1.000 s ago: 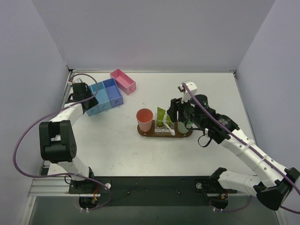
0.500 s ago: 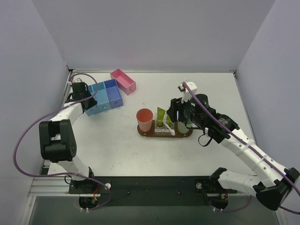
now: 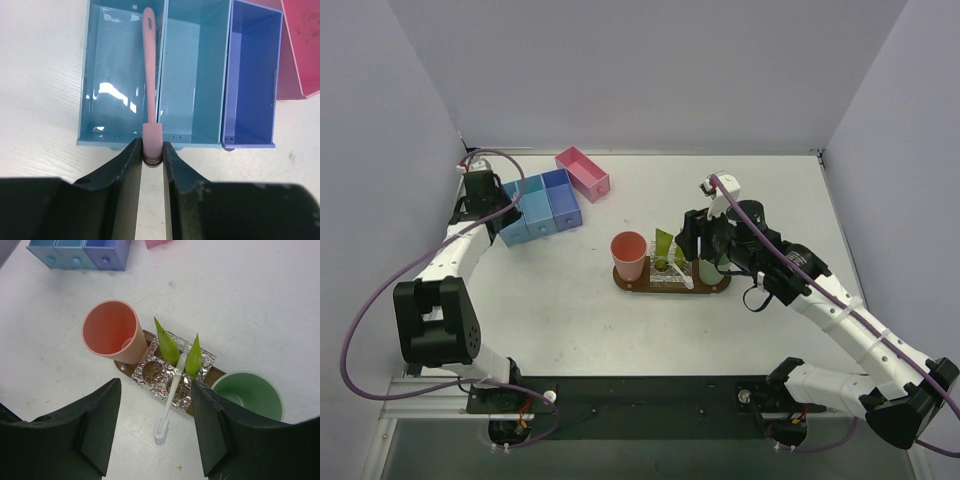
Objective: Prepare toiletry sets of a toothbrush and toothpaste on the tray
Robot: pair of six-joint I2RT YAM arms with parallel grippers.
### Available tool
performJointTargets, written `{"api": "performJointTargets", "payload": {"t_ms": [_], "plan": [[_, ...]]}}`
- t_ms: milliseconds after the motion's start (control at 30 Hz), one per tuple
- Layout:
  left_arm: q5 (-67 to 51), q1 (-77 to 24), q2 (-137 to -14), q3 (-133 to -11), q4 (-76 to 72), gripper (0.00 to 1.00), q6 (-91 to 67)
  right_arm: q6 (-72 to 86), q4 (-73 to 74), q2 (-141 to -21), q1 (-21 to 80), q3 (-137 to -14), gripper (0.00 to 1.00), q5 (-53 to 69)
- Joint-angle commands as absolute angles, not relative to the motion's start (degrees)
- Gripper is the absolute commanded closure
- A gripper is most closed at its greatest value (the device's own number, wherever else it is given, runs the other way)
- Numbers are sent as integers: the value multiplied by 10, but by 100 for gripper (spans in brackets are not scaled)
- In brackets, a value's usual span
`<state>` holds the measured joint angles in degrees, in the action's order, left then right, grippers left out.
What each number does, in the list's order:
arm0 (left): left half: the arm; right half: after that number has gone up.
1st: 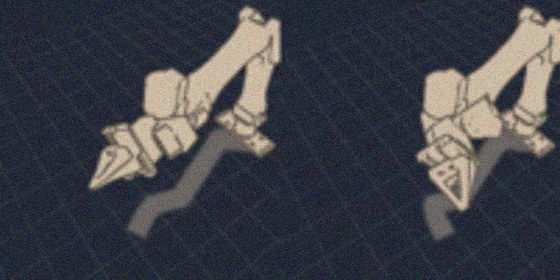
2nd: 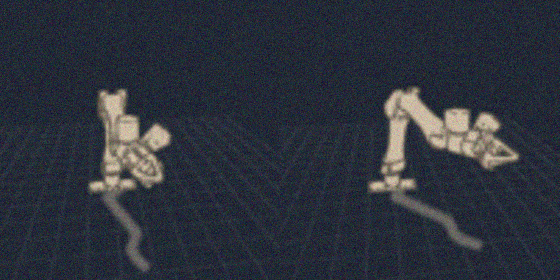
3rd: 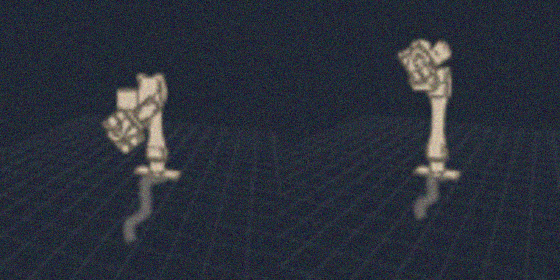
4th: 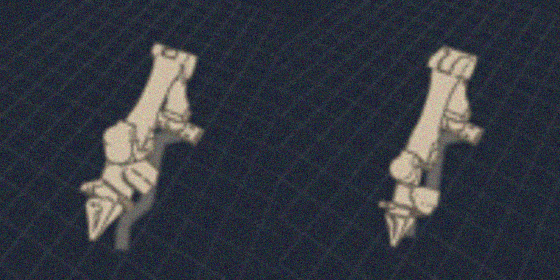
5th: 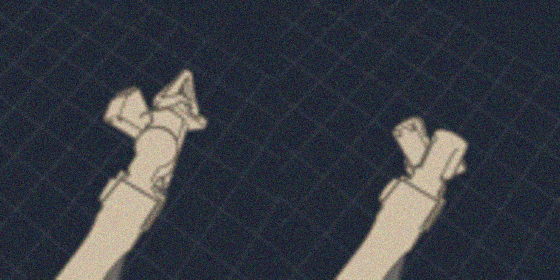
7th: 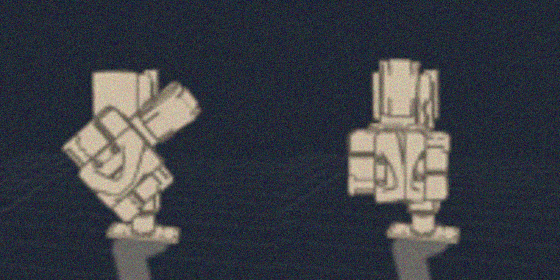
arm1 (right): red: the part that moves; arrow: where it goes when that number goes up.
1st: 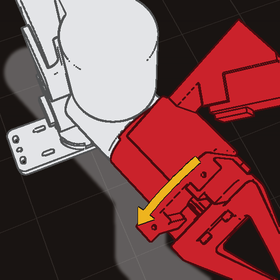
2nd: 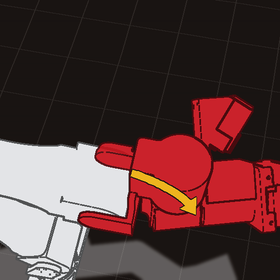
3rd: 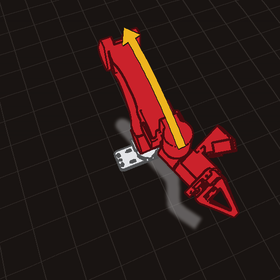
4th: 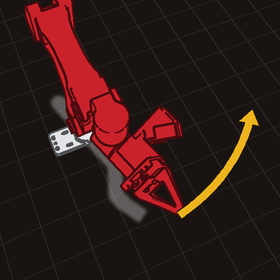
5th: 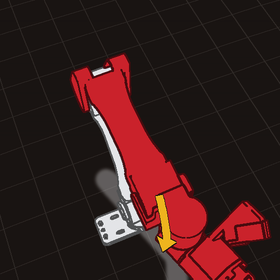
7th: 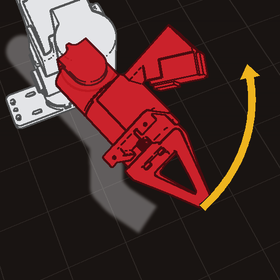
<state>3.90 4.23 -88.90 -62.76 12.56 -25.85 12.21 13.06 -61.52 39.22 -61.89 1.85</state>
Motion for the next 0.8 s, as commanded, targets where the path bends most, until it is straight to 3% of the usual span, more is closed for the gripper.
{"api": "performJointTargets", "payload": {"t_ms": [0,200,467,767], "plan": [[25,45,-837,-635,143,86,-221,129,107,-612,387,-618,47,22],[19,43,-758,-603,142,100,-178,131,105,-609,384,-617,47,23],[0,22,-675,-592,181,100,-128,133,104,-606,380,-619,47,22],[-17,-128,-574,-656,319,100,-66,126,103,-592,355,-621,46,2]]}}
